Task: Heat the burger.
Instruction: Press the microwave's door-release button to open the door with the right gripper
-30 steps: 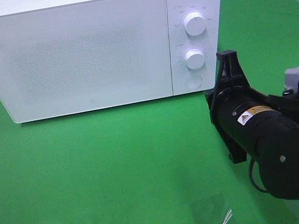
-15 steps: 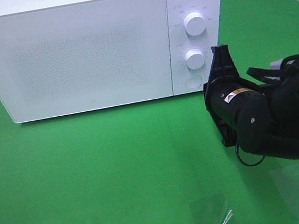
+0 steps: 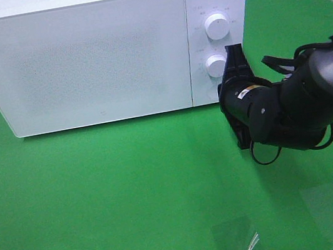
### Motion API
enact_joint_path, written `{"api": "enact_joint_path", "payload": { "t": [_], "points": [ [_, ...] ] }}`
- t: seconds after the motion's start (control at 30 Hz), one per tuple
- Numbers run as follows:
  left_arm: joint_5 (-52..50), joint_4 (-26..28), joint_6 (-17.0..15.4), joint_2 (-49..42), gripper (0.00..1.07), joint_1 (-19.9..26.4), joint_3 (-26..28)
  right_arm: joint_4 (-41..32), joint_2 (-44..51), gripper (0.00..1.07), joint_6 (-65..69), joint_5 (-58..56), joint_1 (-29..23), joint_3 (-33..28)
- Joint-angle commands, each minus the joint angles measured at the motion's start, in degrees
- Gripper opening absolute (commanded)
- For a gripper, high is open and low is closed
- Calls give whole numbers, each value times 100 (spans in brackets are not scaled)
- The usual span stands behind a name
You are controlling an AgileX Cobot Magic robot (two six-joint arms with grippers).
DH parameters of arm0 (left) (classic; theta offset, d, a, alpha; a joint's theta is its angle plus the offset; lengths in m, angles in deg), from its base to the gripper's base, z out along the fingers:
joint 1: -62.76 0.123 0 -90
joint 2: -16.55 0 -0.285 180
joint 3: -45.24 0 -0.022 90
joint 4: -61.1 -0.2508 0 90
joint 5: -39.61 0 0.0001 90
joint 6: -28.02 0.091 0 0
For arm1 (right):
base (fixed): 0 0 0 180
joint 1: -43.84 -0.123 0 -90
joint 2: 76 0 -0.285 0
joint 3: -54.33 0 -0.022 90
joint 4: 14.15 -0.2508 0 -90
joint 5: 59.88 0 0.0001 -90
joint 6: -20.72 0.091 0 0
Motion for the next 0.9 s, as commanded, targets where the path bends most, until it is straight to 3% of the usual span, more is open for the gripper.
{"api": "enact_joint_path", "payload": {
  "t": [0.03,0.43,0.9],
  "points": [
    [-40,-11,0,-103,100,-29,-23,149,-92,0,-80,-143,74,160],
    [-40,-11,0,-103,100,-29,-23,103,-556,0,-46,-178,269,682],
    [-40,-11,0,-103,100,-29,-23,378,-590,0,413,464,309,745]
  ]
}}
